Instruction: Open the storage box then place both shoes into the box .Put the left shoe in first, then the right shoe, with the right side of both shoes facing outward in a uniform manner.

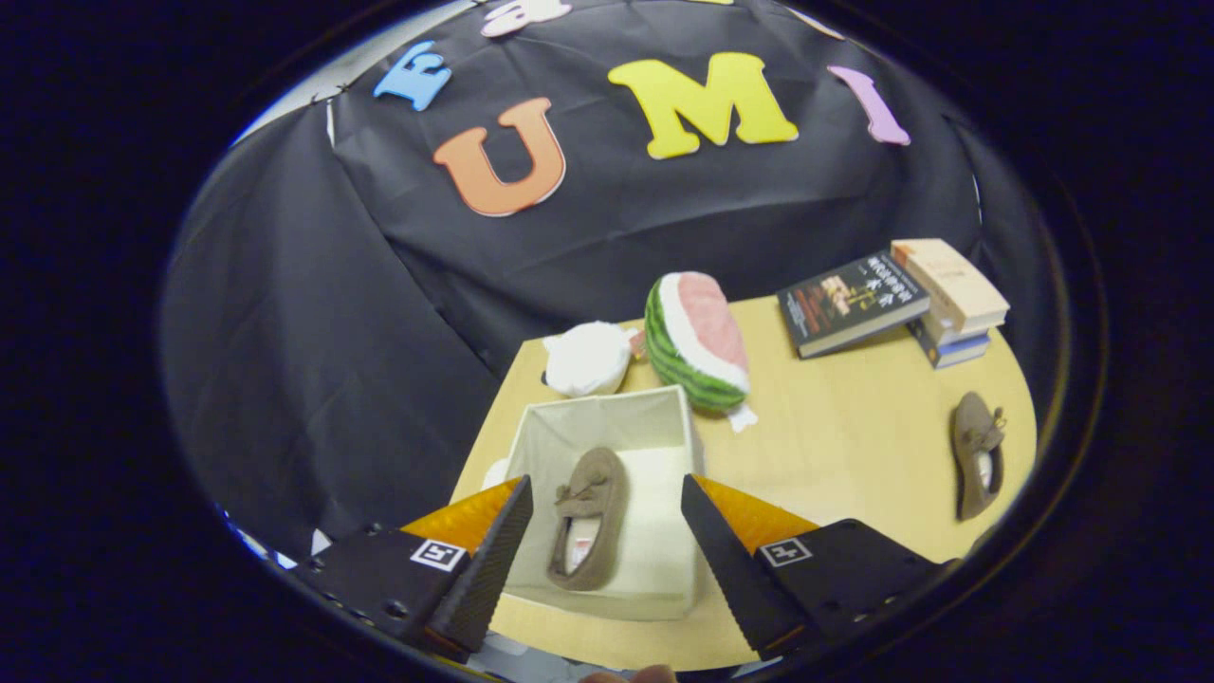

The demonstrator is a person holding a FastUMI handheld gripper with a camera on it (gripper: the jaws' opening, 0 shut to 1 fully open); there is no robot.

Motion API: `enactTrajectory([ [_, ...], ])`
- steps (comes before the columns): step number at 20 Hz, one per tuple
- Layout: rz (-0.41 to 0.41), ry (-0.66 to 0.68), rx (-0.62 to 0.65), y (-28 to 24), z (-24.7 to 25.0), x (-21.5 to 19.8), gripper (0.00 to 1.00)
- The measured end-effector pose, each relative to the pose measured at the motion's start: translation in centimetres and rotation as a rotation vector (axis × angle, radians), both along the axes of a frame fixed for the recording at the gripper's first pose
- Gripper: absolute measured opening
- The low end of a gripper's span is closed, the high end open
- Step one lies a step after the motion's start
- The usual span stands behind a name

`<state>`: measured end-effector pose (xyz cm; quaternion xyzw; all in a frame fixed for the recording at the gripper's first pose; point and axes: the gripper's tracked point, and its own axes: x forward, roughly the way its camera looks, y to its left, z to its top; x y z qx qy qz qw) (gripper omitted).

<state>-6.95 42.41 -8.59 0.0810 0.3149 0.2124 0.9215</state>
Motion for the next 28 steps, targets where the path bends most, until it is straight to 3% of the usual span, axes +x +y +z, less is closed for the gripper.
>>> enactTrajectory([
  [5, -0.068, -0.133, -0.057, -13.8, 2.8, 0.8, 0.96],
  [10, -0.218, -0.071, -0.146, -29.6, -2.6, 2.0, 0.96],
  [14, -0.295, 0.022, -0.216, -38.8, -8.3, 3.4, 0.96],
  [16, -0.289, 0.07, -0.244, -41.4, -11.3, 4.5, 0.96],
  [19, -0.268, 0.139, -0.272, -43.9, -15.6, 6.2, 0.83],
  [20, -0.26, 0.168, -0.279, -44.5, -17.1, 6.7, 0.83],
  [25, -0.22, 0.297, -0.275, -44.6, -21.7, 8.9, 0.58],
  [28, -0.219, 0.357, -0.269, -44.3, -23.3, 9.4, 0.54],
])
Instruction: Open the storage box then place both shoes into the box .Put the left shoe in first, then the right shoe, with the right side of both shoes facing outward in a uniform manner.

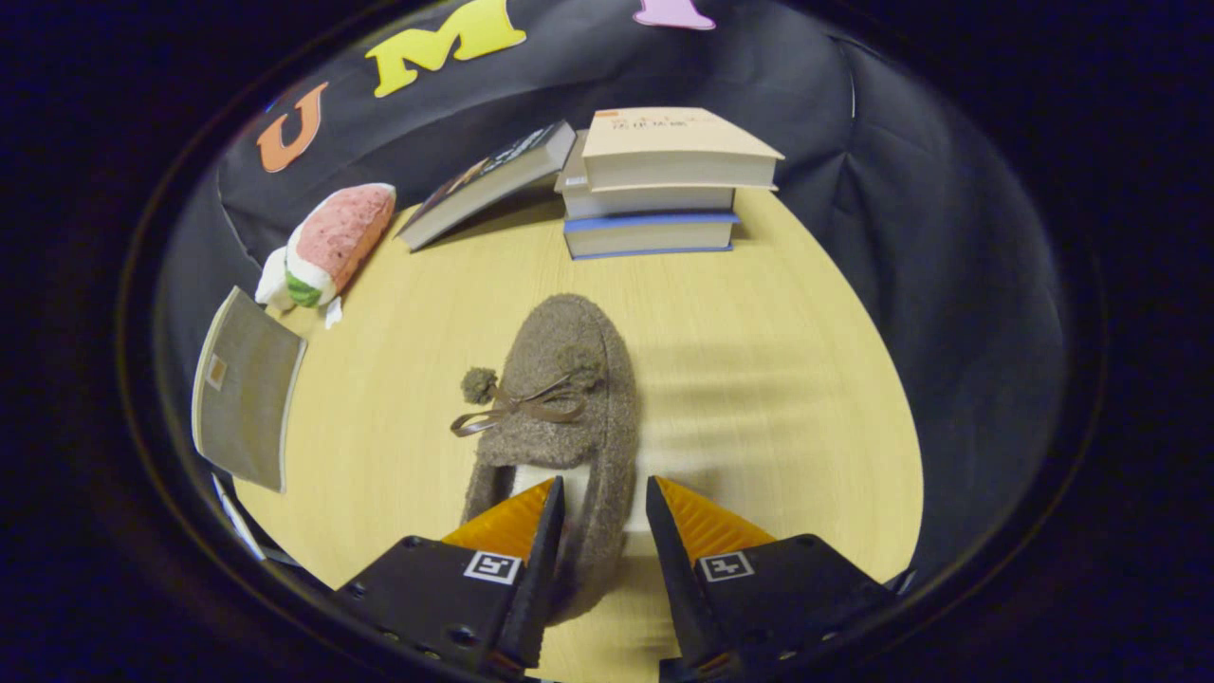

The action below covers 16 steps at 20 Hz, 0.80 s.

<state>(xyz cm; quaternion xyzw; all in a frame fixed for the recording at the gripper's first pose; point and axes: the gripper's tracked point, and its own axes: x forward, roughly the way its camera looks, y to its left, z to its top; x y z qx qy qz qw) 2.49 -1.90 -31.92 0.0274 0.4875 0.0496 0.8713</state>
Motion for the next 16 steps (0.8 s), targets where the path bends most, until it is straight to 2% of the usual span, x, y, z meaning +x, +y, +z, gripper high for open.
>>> enactTrajectory([
  [3, -0.047, 0.005, -0.01, -0.7, 0.1, 0.2, 0.17],
  [4, -0.065, -0.005, 0.007, -0.6, 0.3, 0.5, 0.16],
  [5, -0.074, 0.001, 0.012, -0.6, 0.3, 0.3, 0.0],
  [10, -0.162, -0.01, 0.086, 1.2, 3.2, -0.7, 0.0],
  [13, -0.199, -0.023, 0.146, 4.2, 6.6, -1.7, 0.0],
  [16, -0.221, -0.081, 0.152, 7.7, 10.8, -2.2, 0.0],
])
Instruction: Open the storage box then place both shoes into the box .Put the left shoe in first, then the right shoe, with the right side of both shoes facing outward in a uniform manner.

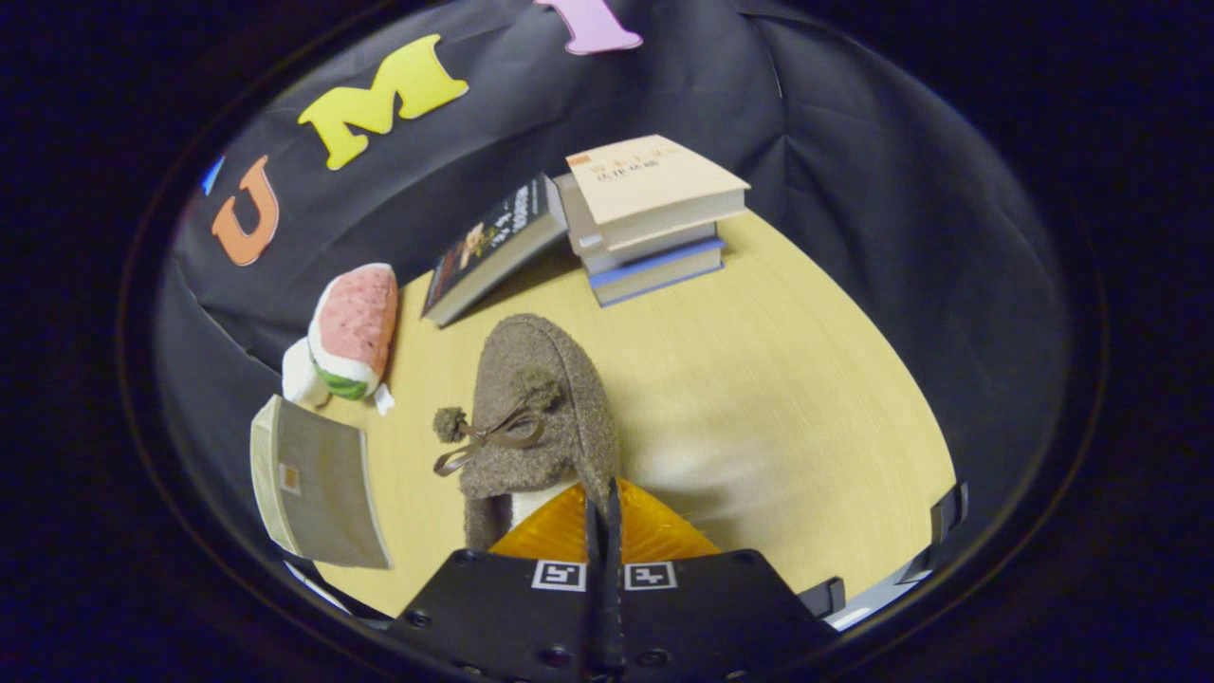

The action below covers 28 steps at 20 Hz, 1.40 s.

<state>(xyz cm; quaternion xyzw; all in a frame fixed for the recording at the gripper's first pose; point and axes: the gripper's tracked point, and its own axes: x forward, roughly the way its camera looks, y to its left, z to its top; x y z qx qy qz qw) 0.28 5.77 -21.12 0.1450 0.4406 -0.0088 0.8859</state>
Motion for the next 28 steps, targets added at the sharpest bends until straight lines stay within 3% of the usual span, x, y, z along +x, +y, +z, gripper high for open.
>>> enactTrajectory([
  [5, -0.026, -0.066, 0.051, 8.7, 7.1, -1.2, 0.0],
  [8, -0.001, -0.068, 0.11, 16.6, 9.5, -2.3, 0.0],
  [16, 0.138, -0.007, 0.175, 34.8, 9.4, -3.4, 0.0],
  [22, 0.174, 0.079, 0.094, 39.8, 4.8, -4.2, 0.0],
  [28, 0.183, 0.151, -0.063, 40.0, -0.1, -4.2, 0.0],
])
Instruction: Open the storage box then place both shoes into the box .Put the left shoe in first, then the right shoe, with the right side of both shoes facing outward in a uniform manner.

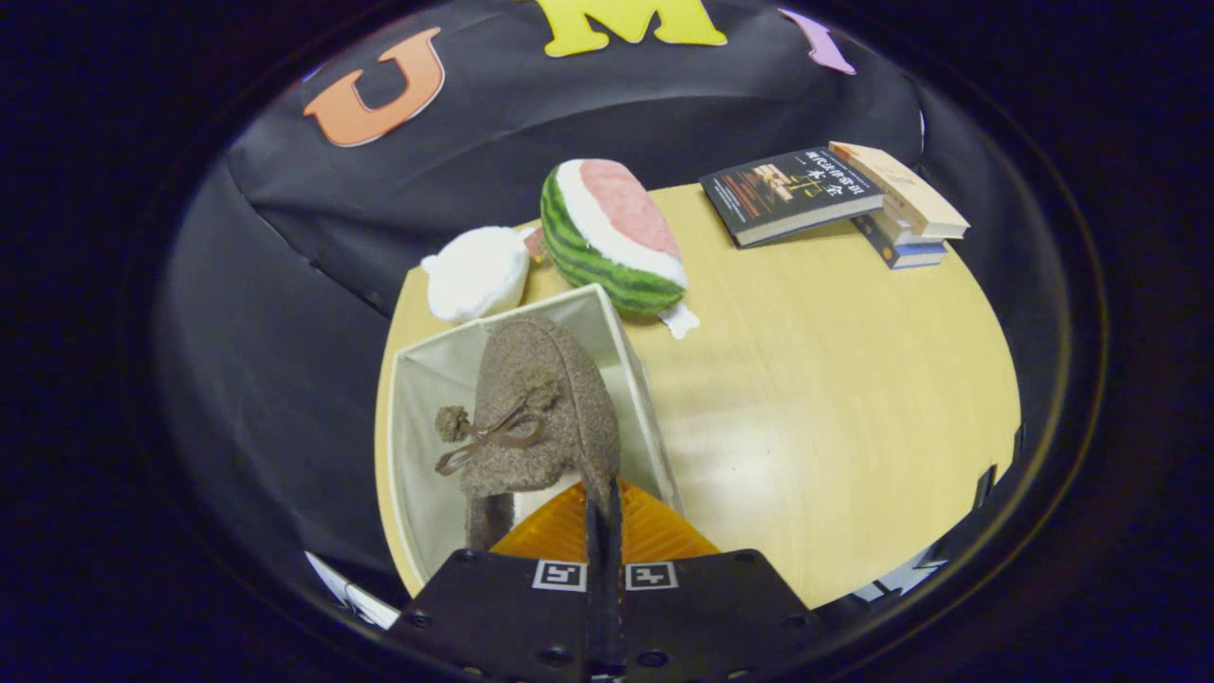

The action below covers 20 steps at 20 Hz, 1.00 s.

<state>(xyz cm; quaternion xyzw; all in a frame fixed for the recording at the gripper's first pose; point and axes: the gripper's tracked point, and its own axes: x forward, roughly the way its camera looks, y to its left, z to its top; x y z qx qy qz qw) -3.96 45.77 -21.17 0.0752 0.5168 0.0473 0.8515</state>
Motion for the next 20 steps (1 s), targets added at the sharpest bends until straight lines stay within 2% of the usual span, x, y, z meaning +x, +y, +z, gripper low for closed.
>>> enactTrajectory([
  [5, 0.011, 0.022, -0.058, 0.5, -2.0, 0.1, 0.0],
  [7, 0.027, 0.005, -0.073, 0.8, -1.8, 0.1, 0.04],
  [9, 0.033, -0.019, -0.086, 0.8, -1.4, 0.5, 0.15],
  [12, 0.049, -0.062, -0.087, 0.9, -0.3, 0.8, 0.18],
  [13, 0.057, -0.084, -0.076, 1.0, 0.2, 0.9, 0.28],
  [14, 0.07, -0.111, -0.069, 1.1, 0.9, 0.9, 0.33],
  [19, 0.116, -0.323, -0.063, -0.1, 6.4, 0.9, 0.86],
  [20, 0.119, -0.367, -0.057, -0.5, 7.7, 0.6, 0.88],
])
